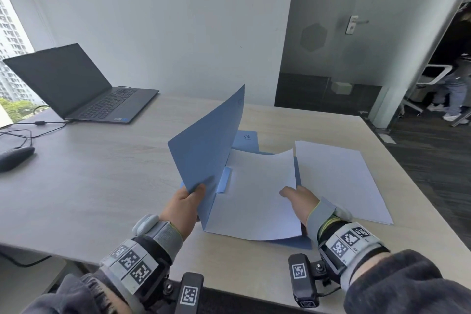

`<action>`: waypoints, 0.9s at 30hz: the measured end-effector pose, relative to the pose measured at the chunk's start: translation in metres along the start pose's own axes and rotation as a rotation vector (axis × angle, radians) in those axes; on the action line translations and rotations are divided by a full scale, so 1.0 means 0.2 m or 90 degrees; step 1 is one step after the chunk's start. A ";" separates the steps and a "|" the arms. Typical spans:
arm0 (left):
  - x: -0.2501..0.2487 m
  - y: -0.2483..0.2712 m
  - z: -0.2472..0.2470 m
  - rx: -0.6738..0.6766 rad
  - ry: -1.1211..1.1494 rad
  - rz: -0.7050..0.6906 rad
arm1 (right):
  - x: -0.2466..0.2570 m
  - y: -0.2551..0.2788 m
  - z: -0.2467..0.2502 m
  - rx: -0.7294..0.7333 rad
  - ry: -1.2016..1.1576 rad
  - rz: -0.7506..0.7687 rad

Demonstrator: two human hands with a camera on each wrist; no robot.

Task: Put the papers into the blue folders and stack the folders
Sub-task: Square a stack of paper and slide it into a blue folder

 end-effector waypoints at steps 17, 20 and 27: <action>-0.02 0.02 -0.01 0.014 -0.006 -0.001 | 0.00 -0.06 0.09 -0.085 0.035 0.075; -0.01 0.01 -0.02 0.018 -0.005 -0.004 | 0.00 -0.06 0.09 -0.092 0.031 0.080; -0.01 0.01 -0.02 0.027 -0.004 -0.003 | -0.01 -0.08 0.06 -0.078 0.046 0.109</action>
Point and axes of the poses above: each hand's wrist, its own y-axis away from the middle knuckle, its own z-axis out of the back of the hand, x = y × z, the point moved 10 cm from there along -y, towards the middle knuckle, and after that the axes turned 14 degrees about -x, right-handed, at the moved point
